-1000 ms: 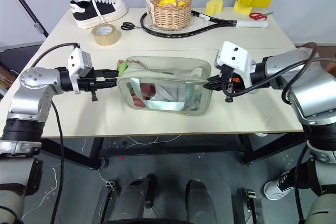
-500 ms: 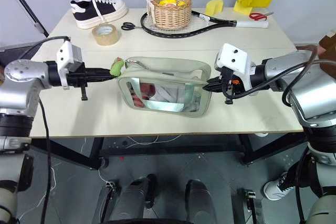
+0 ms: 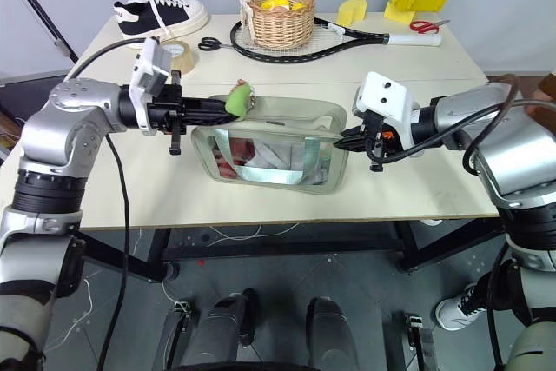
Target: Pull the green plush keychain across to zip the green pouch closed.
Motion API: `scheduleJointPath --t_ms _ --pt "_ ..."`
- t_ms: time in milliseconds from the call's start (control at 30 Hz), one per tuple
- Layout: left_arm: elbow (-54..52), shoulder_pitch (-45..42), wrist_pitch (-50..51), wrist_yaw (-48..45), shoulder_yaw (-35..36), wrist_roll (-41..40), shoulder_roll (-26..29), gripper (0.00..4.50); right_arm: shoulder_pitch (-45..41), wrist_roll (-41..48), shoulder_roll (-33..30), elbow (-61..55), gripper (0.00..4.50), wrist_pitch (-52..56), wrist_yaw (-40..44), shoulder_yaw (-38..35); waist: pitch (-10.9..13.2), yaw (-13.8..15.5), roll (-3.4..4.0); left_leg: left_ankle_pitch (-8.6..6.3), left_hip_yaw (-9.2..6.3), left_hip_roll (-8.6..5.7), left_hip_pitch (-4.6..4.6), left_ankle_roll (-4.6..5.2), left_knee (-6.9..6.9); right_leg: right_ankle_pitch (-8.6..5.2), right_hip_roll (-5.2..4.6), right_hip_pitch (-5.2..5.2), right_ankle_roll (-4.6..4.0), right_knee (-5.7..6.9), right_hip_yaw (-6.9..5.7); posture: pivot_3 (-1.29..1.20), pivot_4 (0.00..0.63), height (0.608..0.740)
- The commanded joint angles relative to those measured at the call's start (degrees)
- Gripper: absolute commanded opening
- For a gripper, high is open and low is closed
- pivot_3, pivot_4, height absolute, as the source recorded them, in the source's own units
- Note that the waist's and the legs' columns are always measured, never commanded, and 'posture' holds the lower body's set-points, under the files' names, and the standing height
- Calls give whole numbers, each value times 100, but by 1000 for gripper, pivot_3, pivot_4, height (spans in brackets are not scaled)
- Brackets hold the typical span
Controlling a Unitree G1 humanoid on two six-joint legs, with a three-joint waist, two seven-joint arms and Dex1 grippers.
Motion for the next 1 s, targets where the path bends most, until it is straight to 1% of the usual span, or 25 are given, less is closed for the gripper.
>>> scheduleJointPath --t_ms 33,167,400,500,533,567,600,700,733,767,833,933,1000 --pt "36 -276 -149 99 35 153 52 2333 -154 28 -13 -84 0 -10 -37 -109 0 5 0 0 0 0 0 0 0 0 0 0 -1 0 0 0 150 724" --pt "58 -281 -127 76 202 132 218 4353 -108 34 -24 -96 0 -16 -63 -123 0 5 0 -1 0 1 -1 0 2 -2 -1 1 -3 -2 0 0 150 724" --pt "-151 376 -79 -185 420 79 895 4353 -50 65 -38 -128 0 -16 -84 -154 0 -7 0 -1 0 6 0 1 -2 -9 0 -3 -16 -1 2 0 150 724" --pt "-186 670 -128 -211 433 114 1027 4353 -45 65 -31 -111 0 -40 -83 -146 0 12 0 -2 0 7 0 0 -1 -10 -2 -1 -18 -2 1 0 150 724" --pt "-182 743 -180 -163 417 140 990 3966 -53 62 -24 -92 0 -57 -77 -139 0 19 0 -2 -2 7 0 0 -1 -10 -2 -1 -18 -3 0 0 150 724" --pt "-180 789 -223 -126 405 159 959 3825 -58 60 -20 -78 0 -69 -73 -134 0 21 0 -3 -1 7 0 -1 0 -10 -4 0 -19 -3 0 0 150 724" --pt "-181 827 -266 -100 375 187 926 3522 -66 51 -19 -67 0 -86 -68 -125 0 21 0 -3 -1 7 -1 -1 0 -10 -5 -1 -19 -4 0 0 150 724" --pt "-170 908 -376 -65 296 249 854 2039 -102 47 -17 -49 0 -88 -62 -113 0 14 0 -3 -1 6 -1 -1 -1 -10 -6 -2 -19 -4 0 0 150 724" --pt "-170 936 -406 -54 287 258 835 1416 -106 47 -19 -47 0 -88 -61 -114 0 11 0 -3 -1 6 -1 -1 -1 -10 -6 -2 -19 -4 0 0 150 724" --pt "-189 958 -399 -36 285 250 824 1104 -99 49 -30 -48 0 -90 -56 -123 0 10 0 -3 0 7 -1 -1 -1 -10 -6 -3 -19 -4 1 0 150 724" --pt "-233 998 -382 17 299 233 799 53 -86 45 -47 -52 0 -103 -47 -131 0 9 0 -3 0 6 -2 -1 -1 -10 -6 -4 -19 -3 1 0 150 724" --pt "-325 1061 -290 157 326 220 764 53 -92 30 -70 -42 0 -156 10 -108 0 8 0 -3 0 6 -2 -1 -1 -10 -5 -4 -19 -3 1 0 150 724" --pt "-425 1115 -210 299 323 238 758 0 -135 76 -113 -29 808 -33 68 -109 0 12 0 -3 1 7 -2 -1 -1 -10 -6 -3 -19 -4 1 0 150 724"
